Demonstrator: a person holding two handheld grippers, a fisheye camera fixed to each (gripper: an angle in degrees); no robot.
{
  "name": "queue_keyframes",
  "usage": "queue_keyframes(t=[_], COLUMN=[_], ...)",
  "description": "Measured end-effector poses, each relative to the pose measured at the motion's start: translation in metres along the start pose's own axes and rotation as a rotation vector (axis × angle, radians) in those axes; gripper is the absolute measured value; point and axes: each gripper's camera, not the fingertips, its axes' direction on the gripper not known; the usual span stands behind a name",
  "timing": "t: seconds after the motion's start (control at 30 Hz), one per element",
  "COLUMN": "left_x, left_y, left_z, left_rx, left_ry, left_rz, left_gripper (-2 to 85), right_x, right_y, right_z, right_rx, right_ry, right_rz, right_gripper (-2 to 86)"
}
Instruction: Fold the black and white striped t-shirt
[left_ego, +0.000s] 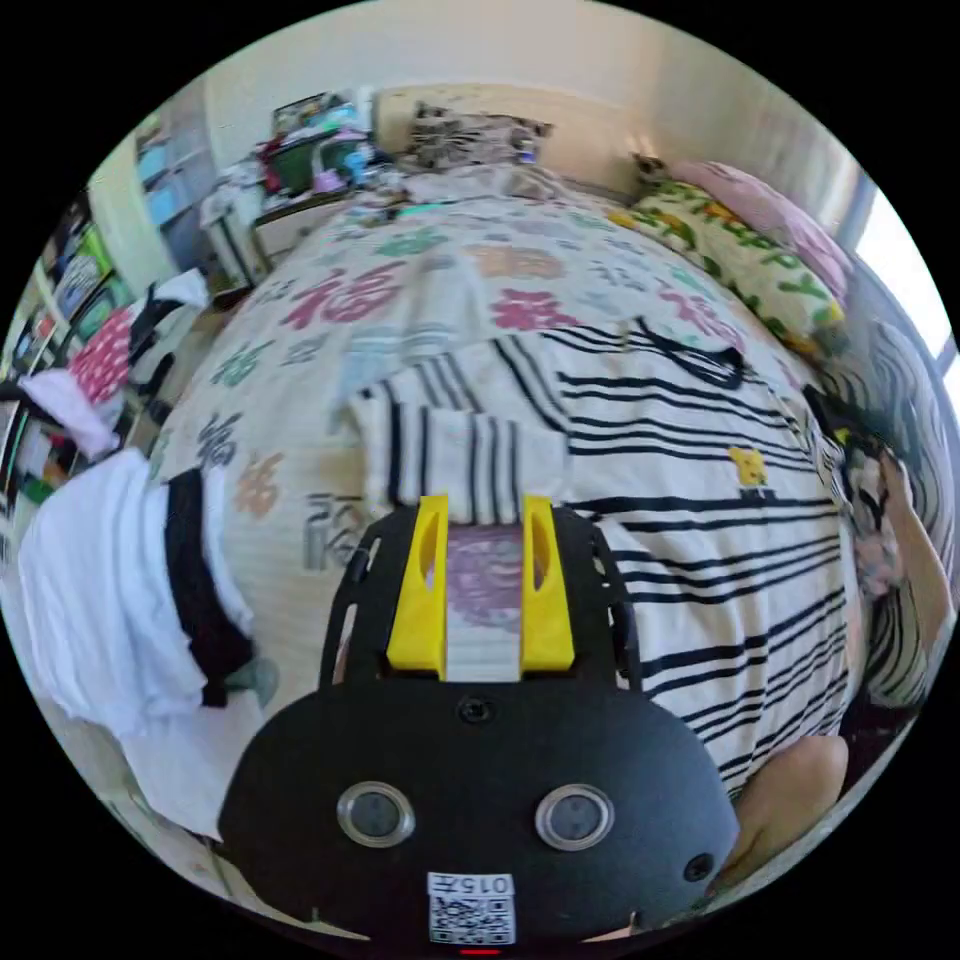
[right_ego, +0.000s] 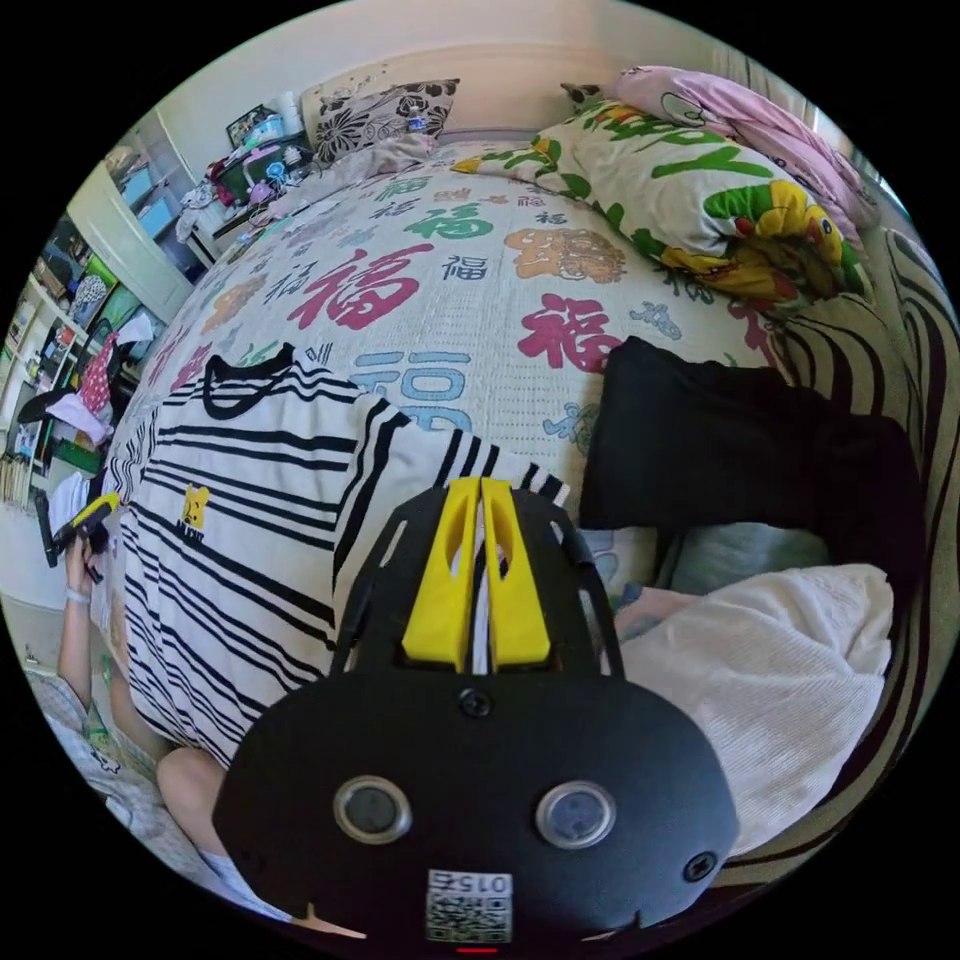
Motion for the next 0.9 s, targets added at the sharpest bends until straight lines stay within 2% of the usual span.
queue_keyframes(t=[0.07,0.13,0.2,0.3,0.37,0.43,0.57,0.7,0.9], left_x=[-0.056,-0.071,-0.069,-0.06,-0.062,-0.063,-0.047,-0.034,-0.037], left_y=[0.026,0.037,0.041,0.061,0.083,0.105,0.183,0.255,0.305], left_z=[-0.005,0.002,0.013,0.007,-0.002,-0.016,-0.072,-0.096,-0.094], left_rx=[-0.004,-0.013,-0.053,-0.084,-0.179,-0.225,-0.202,-0.25,-0.386], left_ry=[0.002,0.097,0.167,0.119,0.058,0.013,0.196,0.268,0.388], left_rz=[-0.148,-0.173,-0.126,-0.062,-0.029,-0.018,0.068,0.105,0.065], left_gripper=[11.7,10.8,6.6,2.8,1.5,1.6,5.6,9.1,12.2], right_x=[-0.016,-0.034,-0.06,-0.091,-0.107,-0.122,-0.145,-0.144,-0.117], right_y=[0.011,0.024,0.044,0.079,0.107,0.139,0.226,0.315,0.359], right_z=[0.004,0.008,0.01,0.0,-0.01,-0.02,-0.052,-0.08,-0.142], right_rx=[-0.02,-0.053,-0.115,-0.203,-0.253,-0.295,-0.327,-0.298,-0.228], right_ry=[-0.032,-0.062,-0.077,-0.082,-0.099,-0.138,-0.234,-0.23,-0.251], right_rz=[-0.019,-0.043,-0.081,-0.146,-0.178,-0.195,-0.183,-0.068,0.035], right_gripper=[-0.8,-0.8,-0.8,-0.4,0.2,1.8,4.6,5.2,6.2])
